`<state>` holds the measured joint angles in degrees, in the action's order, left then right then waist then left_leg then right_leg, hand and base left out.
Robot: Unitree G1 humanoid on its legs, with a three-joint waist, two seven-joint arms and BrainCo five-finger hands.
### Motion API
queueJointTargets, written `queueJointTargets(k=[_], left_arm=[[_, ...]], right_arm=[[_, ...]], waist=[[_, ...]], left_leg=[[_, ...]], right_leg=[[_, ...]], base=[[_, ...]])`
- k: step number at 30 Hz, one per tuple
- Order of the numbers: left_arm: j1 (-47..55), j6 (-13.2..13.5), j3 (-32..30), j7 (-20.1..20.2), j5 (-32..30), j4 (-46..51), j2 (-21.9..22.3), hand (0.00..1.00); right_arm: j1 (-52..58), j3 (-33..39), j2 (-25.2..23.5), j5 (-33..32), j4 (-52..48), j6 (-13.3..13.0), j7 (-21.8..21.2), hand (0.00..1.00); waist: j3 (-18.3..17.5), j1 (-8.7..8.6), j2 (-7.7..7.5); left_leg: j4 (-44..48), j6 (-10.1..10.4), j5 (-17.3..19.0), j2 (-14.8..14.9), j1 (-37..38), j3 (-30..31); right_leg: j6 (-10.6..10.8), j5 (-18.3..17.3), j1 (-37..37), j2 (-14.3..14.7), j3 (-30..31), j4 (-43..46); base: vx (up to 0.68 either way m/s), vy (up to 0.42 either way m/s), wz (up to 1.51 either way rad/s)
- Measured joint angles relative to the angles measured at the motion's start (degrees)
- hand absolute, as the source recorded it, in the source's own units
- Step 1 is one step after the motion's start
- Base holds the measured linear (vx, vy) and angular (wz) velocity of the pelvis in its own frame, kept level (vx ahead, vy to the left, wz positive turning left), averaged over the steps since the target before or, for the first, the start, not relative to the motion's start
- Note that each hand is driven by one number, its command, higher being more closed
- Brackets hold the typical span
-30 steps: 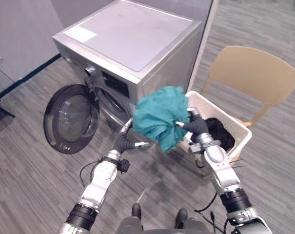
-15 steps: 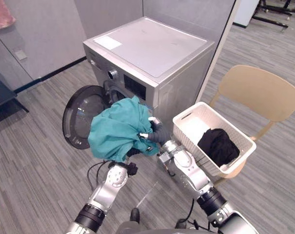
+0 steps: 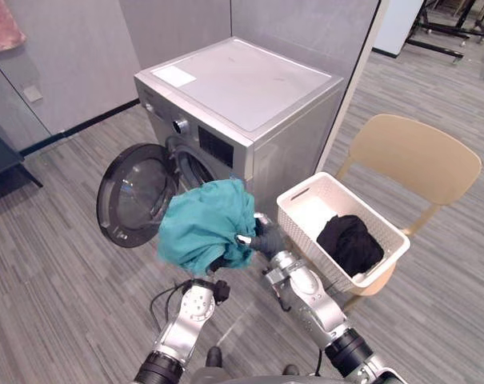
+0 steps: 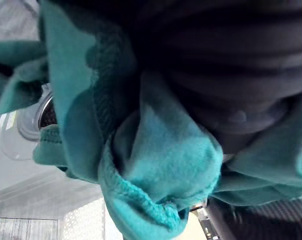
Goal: Pick up the laundry basket with both hands and put the clothes into the washing machine.
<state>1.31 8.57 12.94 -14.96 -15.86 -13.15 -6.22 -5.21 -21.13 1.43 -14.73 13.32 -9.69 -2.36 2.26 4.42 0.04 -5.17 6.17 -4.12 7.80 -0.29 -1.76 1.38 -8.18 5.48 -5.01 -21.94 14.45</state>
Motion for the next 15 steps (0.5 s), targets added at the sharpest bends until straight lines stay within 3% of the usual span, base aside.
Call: queueJointTargets(k=[9, 15], left_arm=[[2.6, -0.1, -6.5, 0.0, 0.0, 0.0, 0.3, 1.0], [4.7, -0.5, -11.1, 0.0, 0.5, 0.0, 0.2, 1.0]], right_arm=[[3.6, 13.3, 1.4, 11.7, -3.1, 0.2, 5.8, 0.0], [8.4, 19.0, 3.7, 17.7, -4.7, 0.4, 6.0, 0.0]], waist=[[-0.1, -0.55, -0.11], [-0.2, -1.04, -0.39]], left_leg=[[-0.1, 0.1, 0.1, 0.0, 1.0, -1.5], [-0.1, 0.1, 0.1, 0.0, 0.9, -1.6]], right_leg=[[0.3, -2.9, 1.1, -0.8, 1.5, 3.6], [-0.3, -2.9, 1.8, -0.8, 1.7, 4.0]], base=[[0.01, -0.037, -0.06], [0.05, -0.026, -0.01]])
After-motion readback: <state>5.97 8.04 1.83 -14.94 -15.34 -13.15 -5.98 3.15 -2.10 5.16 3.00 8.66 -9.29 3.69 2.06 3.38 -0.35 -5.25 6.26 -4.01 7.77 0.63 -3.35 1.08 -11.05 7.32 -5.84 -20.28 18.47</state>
